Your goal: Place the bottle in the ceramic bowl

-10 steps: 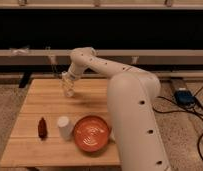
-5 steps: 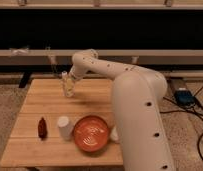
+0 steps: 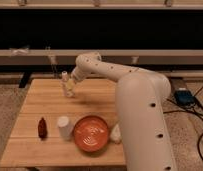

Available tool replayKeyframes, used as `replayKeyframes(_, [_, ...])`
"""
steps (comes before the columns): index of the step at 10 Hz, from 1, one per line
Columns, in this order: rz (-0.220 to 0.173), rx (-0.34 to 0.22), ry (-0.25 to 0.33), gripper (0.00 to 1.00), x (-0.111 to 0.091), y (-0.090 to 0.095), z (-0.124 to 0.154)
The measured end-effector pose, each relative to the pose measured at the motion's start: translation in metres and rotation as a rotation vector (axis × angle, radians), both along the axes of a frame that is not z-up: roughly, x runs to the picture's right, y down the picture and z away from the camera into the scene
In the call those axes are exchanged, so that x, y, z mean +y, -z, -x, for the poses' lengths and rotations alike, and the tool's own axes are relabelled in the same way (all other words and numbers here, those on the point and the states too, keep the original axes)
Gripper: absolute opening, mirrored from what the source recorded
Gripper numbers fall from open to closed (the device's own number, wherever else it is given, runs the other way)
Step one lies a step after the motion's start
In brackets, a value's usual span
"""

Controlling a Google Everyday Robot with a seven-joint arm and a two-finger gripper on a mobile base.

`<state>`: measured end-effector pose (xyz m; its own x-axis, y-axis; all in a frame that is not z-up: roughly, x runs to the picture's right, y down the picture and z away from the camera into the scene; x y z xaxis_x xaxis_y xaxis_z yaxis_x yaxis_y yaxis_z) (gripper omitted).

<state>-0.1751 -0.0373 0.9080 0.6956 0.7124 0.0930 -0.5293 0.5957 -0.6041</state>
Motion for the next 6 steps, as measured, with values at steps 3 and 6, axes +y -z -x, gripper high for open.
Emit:
replayKeyframes(3, [-0.007, -0.031, 0.003, 0.66, -0.001, 0.002, 0.008])
replayKeyframes(6, [-0.028, -0.06, 0.02, 0.66, -0.004, 0.005, 0.02])
